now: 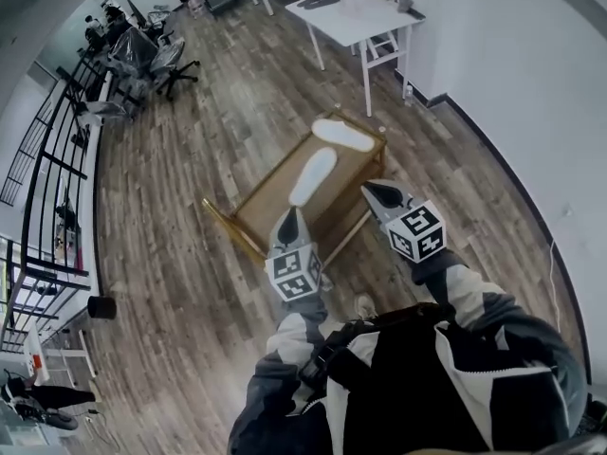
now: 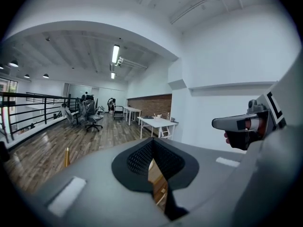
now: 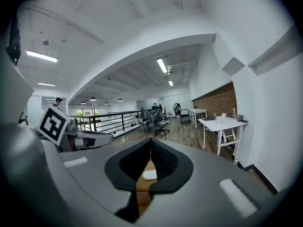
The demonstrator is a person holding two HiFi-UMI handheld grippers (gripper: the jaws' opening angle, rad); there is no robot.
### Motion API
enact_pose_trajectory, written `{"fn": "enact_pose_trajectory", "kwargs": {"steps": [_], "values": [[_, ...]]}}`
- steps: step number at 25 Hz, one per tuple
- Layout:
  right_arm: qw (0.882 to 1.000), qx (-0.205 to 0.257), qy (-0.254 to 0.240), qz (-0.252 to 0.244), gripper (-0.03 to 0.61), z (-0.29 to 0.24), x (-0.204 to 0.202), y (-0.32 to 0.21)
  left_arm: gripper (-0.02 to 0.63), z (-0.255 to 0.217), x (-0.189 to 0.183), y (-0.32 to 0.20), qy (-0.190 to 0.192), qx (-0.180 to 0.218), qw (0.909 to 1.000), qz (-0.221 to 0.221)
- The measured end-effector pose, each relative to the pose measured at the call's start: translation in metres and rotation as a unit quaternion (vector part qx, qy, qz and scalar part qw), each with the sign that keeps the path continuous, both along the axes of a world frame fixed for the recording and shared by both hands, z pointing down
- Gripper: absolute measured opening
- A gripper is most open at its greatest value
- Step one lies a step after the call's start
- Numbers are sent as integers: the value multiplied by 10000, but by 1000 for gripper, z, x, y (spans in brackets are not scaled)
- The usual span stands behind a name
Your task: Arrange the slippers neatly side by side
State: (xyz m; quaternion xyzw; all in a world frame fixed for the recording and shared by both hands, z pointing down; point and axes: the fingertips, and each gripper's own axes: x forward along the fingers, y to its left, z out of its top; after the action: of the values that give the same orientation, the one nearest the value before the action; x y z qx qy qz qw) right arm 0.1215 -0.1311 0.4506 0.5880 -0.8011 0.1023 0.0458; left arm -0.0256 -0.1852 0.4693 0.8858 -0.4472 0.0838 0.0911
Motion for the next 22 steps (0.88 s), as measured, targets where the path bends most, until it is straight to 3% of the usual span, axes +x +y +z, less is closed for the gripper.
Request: {"fn": "enact_pose_trajectory", "kwargs": {"steps": [9, 14, 22], "values": [[9992, -68, 23, -400, 9, 4, -5, -94, 12, 2, 1, -84, 43, 3, 9996, -294], [9955, -65, 47, -939, 10, 10, -4, -162, 12, 1, -10, -135, 122, 62, 9950, -987], [9803, 21, 85, -1973, 9, 10, 12, -257, 12, 6, 4, -196, 135, -28, 9776, -2099]]}}
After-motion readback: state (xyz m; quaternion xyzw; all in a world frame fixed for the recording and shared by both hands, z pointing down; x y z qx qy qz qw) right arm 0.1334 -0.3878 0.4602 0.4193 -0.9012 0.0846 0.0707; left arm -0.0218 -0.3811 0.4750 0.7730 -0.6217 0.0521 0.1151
